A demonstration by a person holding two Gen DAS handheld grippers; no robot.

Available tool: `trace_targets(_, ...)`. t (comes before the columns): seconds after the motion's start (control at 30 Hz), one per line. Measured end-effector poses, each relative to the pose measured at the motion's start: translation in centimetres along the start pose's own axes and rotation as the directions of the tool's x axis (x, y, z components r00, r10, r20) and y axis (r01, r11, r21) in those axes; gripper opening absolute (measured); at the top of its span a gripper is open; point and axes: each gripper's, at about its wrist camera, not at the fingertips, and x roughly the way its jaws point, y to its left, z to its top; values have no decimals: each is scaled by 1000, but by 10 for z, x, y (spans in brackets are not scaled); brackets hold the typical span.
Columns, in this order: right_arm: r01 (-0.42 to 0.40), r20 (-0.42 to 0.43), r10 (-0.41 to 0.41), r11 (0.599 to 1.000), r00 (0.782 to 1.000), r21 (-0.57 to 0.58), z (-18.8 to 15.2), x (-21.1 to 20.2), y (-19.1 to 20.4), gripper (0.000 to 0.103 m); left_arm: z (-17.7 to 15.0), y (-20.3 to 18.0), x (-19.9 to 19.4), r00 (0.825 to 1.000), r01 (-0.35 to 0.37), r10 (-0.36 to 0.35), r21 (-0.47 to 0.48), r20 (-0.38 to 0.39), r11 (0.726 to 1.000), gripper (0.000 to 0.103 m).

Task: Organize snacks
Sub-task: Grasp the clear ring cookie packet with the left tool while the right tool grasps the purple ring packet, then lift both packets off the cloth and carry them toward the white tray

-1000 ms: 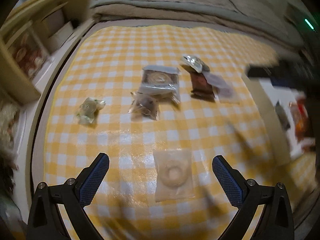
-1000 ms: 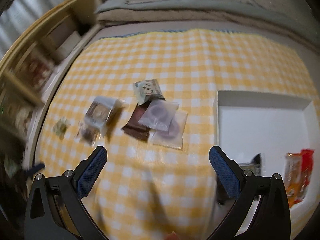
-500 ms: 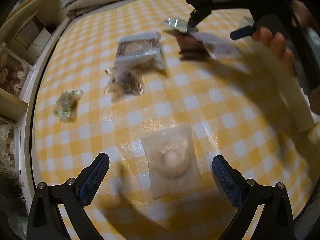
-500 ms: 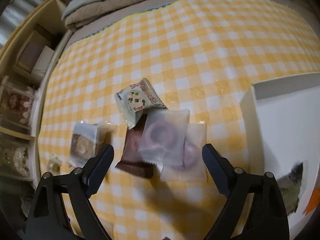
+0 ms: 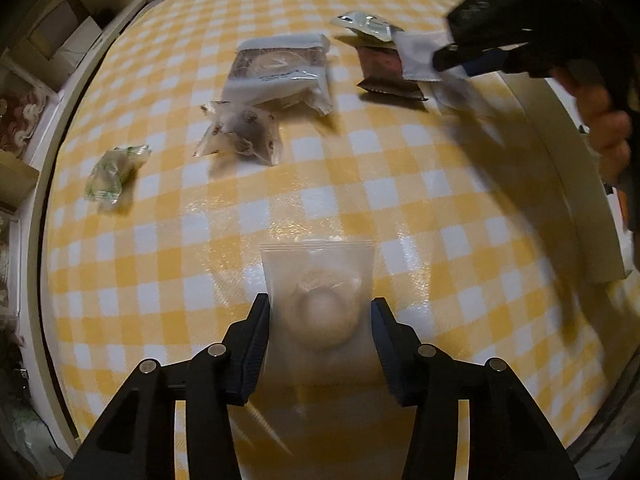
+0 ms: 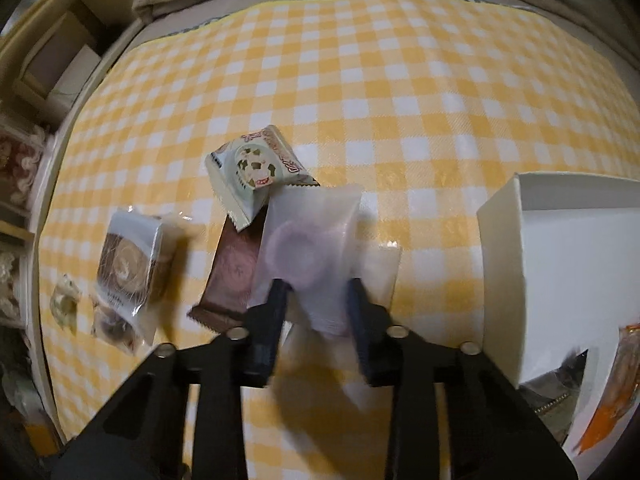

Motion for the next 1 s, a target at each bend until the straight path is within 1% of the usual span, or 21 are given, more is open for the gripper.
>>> trace_targets(0.1,-8,18,8,1000,1000,-29,-7,-9,5,15,-1,6,-6,1000,-6,7,-25,22,1000,46)
trace_targets(0.2,-30,30,31,999,999,-33,-8,-20,7,15,-4,12,-18,998,-3,7,-59,64,998,45)
trace_targets(0.27,-66,34,66,998,997,-1,-7,-25,3,17,-5,16,-23,996,3,4,-80,85,997,45)
trace_targets(0.33,-73,32,73,997,997,22,-4,-25,0,29,-8,19,-28,995,7,3,-98,97,995,45)
trace_targets(0.37,-74,35,73,997,997,30,-1,-24,-1,45,-9,20,-29,995,6,4,-103,100,995,45)
trace_targets(0.4,-76,43,74,996,996,40,0,-24,-1,55,-9,20,-30,995,4,7,-106,103,994,45)
trace_targets(0.5,-82,39,80,996,996,47,3,-16,1,63,-9,21,-31,994,5,7,-114,108,993,45)
trace_targets(0.6,-61,30,60,997,998,37,5,-5,7,70,-6,20,-29,994,14,-1,-116,108,993,45)
trace_targets(0.67,-35,20,35,999,999,35,7,5,11,71,-6,19,-31,994,17,-4,-119,108,993,45)
trace_targets(0.83,12,17,-14,997,1000,81,15,23,9,71,-2,18,-27,995,26,-13,-118,103,993,45)
trace_targets(0.97,6,6,-6,994,1000,113,19,30,2,64,-1,21,-27,994,33,-20,-127,104,991,45)
trace_targets(1.0,13,5,-14,994,1000,110,19,31,2,55,-1,22,-27,994,32,-19,-130,104,991,45)
